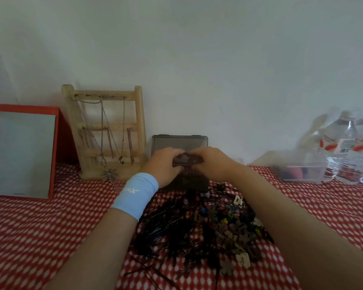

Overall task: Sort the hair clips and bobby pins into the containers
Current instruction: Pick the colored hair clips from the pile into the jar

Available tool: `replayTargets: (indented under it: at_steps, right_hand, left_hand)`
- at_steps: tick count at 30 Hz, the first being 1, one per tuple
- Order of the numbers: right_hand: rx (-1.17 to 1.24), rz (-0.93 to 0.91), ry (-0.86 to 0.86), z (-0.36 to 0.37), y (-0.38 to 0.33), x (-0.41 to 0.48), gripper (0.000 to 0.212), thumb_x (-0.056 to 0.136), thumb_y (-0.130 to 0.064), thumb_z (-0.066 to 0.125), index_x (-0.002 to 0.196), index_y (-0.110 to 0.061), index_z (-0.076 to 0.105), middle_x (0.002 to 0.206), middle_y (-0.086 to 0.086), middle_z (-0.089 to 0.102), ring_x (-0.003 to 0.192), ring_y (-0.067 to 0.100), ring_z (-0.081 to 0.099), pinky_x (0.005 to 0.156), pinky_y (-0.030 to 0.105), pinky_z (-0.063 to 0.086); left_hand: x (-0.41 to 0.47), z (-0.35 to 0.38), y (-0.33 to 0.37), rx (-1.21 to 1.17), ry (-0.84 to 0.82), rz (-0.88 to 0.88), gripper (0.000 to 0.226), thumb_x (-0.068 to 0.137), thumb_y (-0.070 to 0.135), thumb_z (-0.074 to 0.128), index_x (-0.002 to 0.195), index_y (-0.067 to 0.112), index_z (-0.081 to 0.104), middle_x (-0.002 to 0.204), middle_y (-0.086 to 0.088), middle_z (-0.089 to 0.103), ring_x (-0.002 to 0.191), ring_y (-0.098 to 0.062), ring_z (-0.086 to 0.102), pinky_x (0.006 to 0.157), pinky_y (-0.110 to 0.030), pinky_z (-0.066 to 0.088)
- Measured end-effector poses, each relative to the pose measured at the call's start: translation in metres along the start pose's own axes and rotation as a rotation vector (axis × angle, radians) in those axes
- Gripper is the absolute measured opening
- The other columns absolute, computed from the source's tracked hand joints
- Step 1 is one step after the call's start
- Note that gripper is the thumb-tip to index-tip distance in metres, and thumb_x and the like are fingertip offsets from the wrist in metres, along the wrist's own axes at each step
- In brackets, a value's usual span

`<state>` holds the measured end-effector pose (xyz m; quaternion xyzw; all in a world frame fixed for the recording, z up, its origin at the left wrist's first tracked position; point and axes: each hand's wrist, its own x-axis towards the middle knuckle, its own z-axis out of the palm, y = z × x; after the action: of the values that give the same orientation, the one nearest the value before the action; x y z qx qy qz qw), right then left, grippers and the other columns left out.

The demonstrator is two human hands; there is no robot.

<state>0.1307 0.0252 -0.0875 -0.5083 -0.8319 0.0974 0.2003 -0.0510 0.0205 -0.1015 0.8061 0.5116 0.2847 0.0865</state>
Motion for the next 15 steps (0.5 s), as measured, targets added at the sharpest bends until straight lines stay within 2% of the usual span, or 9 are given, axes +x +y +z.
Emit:
replayTargets:
  at_steps: [2,5,8,10,12,15]
  right_hand:
    - [0.027,-0.022,0.042,-0.002,0.000,-0.005,0.032,0.093,-0.011,0.060,0.122,-0.021,0.069,0.112,0.000,0.071,0.102,0.018,0.062,0.090,0.031,0.049]
    - [0.071,-0.040,0.026,-0.009,0.000,-0.020,0.020,0.091,-0.011,0.066,0.103,-0.024,0.074,0.098,-0.011,0.069,0.091,0.007,0.063,0.088,0.024,0.051]
    - [0.056,-0.049,-0.124,-0.011,0.001,-0.036,0.018,0.086,-0.016,0.074,0.086,-0.033,0.072,0.083,-0.021,0.066,0.077,-0.004,0.061,0.074,0.014,0.049]
    - [-0.004,-0.034,-0.237,-0.008,0.004,-0.046,0.017,0.083,-0.021,0.077,0.087,-0.036,0.072,0.083,-0.020,0.068,0.076,-0.004,0.063,0.072,0.016,0.052]
    - [-0.042,-0.017,-0.311,-0.003,0.008,-0.054,0.017,0.080,-0.026,0.079,0.091,-0.037,0.073,0.085,-0.020,0.069,0.078,-0.003,0.064,0.075,0.021,0.054]
    - [-0.005,0.014,-0.366,0.004,0.014,-0.064,0.017,0.079,-0.035,0.082,0.094,-0.037,0.074,0.090,-0.022,0.069,0.082,-0.003,0.064,0.080,0.022,0.055]
  left_hand:
    - [-0.006,-0.001,0.000,0.001,0.047,0.024,0.030,0.087,0.017,0.066,0.117,0.024,0.064,0.106,0.006,0.060,0.092,-0.010,0.056,0.084,-0.024,0.043]
    - [-0.018,-0.005,0.009,-0.021,0.007,0.045,0.014,0.086,0.022,0.069,0.098,0.027,0.064,0.090,0.015,0.058,0.075,-0.001,0.053,0.067,-0.016,0.038]
    - [-0.030,-0.005,0.026,-0.017,-0.208,0.042,0.005,0.083,0.029,0.073,0.087,0.029,0.069,0.076,0.019,0.058,0.069,0.005,0.054,0.062,-0.012,0.038]
    - [-0.036,-0.001,0.034,0.002,-0.384,0.045,0.013,0.081,0.037,0.075,0.091,0.028,0.071,0.072,0.021,0.058,0.065,0.009,0.054,0.058,-0.006,0.036]
    - [-0.042,0.005,0.038,0.012,-0.527,0.043,0.026,0.078,0.042,0.077,0.099,0.028,0.071,0.075,0.021,0.060,0.067,0.008,0.055,0.058,-0.006,0.037]
    - [-0.046,0.013,0.038,0.055,-0.609,0.058,0.034,0.077,0.041,0.079,0.106,0.027,0.071,0.093,0.017,0.066,0.074,0.004,0.056,0.062,-0.009,0.038]
